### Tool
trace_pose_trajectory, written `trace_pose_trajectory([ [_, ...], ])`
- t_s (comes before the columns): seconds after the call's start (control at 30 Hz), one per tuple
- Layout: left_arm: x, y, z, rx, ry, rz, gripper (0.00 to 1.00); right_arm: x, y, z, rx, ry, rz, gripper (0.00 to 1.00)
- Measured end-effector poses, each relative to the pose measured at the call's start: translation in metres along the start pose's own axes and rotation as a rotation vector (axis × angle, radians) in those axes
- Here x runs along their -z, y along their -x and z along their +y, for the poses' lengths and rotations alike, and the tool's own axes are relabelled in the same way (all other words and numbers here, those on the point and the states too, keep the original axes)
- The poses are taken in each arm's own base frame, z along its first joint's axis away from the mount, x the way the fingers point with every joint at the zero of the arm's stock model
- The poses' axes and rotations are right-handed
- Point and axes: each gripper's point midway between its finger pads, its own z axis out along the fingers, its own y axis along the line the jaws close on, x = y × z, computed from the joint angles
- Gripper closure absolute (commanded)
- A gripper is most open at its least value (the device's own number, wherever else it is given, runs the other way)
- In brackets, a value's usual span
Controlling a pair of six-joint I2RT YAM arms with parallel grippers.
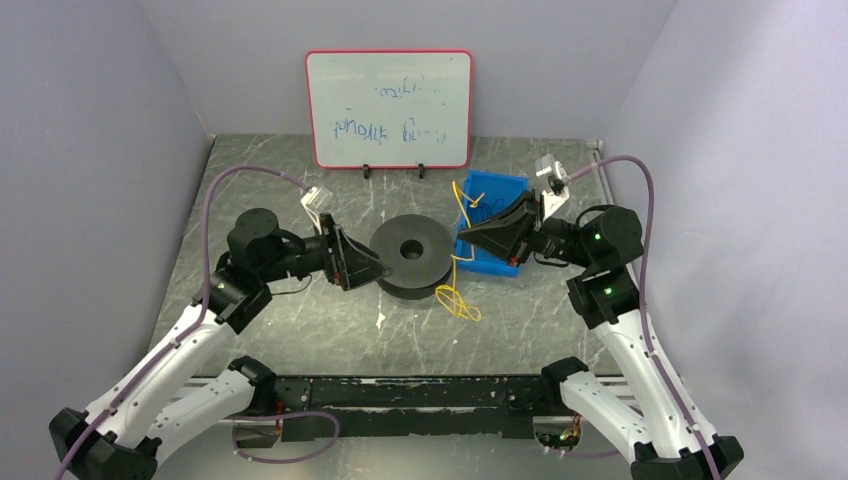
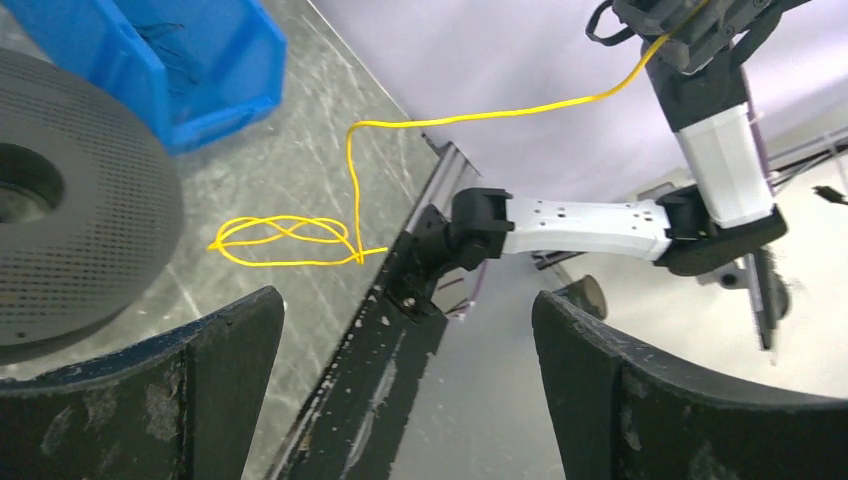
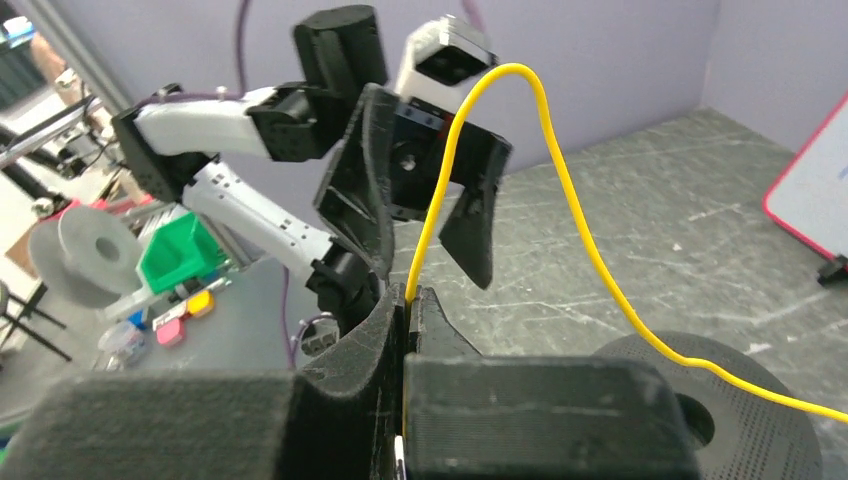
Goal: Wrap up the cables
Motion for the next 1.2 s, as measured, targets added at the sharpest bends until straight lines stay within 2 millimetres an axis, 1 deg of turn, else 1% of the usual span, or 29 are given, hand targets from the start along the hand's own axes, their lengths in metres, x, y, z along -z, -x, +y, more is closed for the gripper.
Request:
trace_pose_trajectory([
  [0.13,-0.006,-0.009,-0.003,0.075,-0.069,0.021,0.02,-0.002,0.003,0.016,0.040,0.087,-0.001,1.00],
  [0.23,-0.008,-0.006,-0.010,0.108,-0.116,0.016,0.02,-0.008,0.001,0.025,0.065,0.157,0.008,1.00],
  [0.3,-0.009,-0.002,-0.018,0.120,-0.160,0.002,0.02,-0.015,-0.002,0.030,0.070,0.205,0.023,1.00],
  [0.37,-0.010,0.001,-0.025,0.135,-0.206,-0.010,0.02,-0.026,-0.008,0.038,0.075,0.263,0.047,1.00],
  [0.47,-0.011,0.002,-0.031,0.172,-0.263,-0.017,0.03,-0.041,-0.016,0.050,0.102,0.347,0.079,1.00],
  [0.6,-0.012,-0.001,-0.034,0.237,-0.328,-0.013,0.03,-0.053,-0.018,0.072,0.167,0.452,0.089,1.00],
  [0.67,-0.012,-0.003,-0.036,0.264,-0.355,-0.007,0.04,-0.055,-0.020,0.080,0.204,0.493,0.090,1.00],
  [0.8,-0.007,-0.004,-0.044,0.281,-0.403,-0.009,0.05,-0.056,-0.026,0.087,0.254,0.547,0.094,1.00],
  [1.03,0.001,-0.003,-0.056,0.286,-0.468,-0.020,0.06,-0.056,-0.034,0.099,0.297,0.626,0.101,1.00],
  [1.2,0.002,-0.002,-0.061,0.314,-0.514,-0.013,0.08,-0.056,-0.041,0.110,0.322,0.690,0.105,1.00],
])
